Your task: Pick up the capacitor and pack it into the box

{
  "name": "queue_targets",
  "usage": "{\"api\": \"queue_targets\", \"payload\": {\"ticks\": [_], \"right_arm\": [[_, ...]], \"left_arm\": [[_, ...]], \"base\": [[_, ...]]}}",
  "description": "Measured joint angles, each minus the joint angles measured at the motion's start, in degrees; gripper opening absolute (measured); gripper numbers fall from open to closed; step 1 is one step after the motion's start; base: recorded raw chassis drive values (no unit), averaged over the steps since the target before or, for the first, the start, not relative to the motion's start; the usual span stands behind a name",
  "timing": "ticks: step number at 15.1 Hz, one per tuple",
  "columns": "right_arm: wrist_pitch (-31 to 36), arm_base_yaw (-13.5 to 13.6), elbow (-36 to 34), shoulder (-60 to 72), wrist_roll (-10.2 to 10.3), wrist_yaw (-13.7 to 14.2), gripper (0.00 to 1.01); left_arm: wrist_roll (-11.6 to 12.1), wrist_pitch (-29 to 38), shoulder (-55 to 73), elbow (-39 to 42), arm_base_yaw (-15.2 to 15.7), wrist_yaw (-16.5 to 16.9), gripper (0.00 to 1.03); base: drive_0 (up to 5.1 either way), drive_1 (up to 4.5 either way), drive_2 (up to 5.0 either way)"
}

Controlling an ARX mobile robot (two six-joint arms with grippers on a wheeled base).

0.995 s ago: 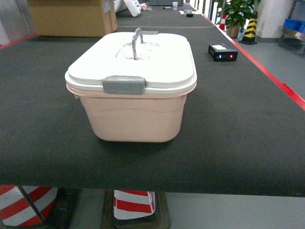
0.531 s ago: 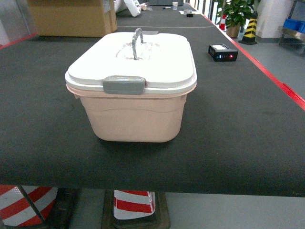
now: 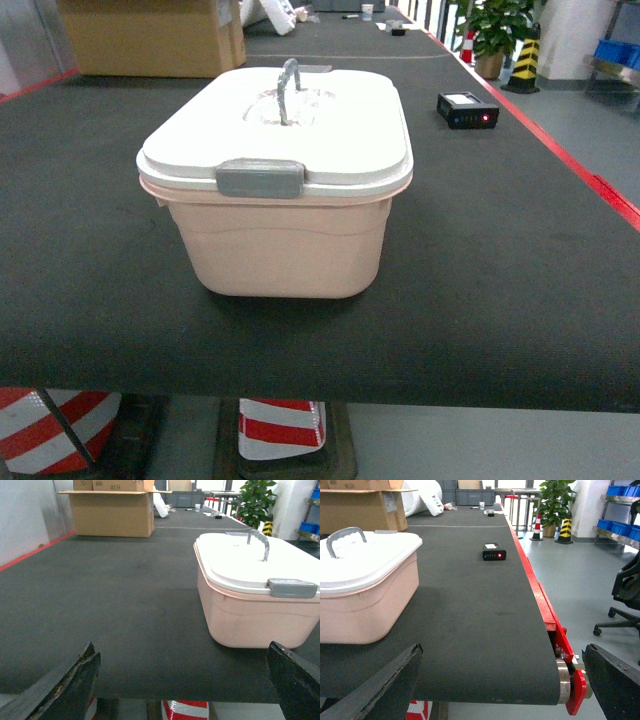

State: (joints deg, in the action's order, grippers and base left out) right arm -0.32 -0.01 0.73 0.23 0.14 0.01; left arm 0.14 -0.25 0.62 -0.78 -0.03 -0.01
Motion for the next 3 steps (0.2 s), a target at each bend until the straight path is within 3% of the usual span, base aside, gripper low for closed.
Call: {"api": "queue_targets", "payload": {"ticks": [3], "right_arm": [[0.0, 0.0, 0.0, 0.0, 0.0, 0.0, 0.98]], "left_arm": [[0.0, -0.02, 0.0, 0.0, 0.0, 0.0, 0.98]], "base": [[0.0, 0.0, 0.0]]}}
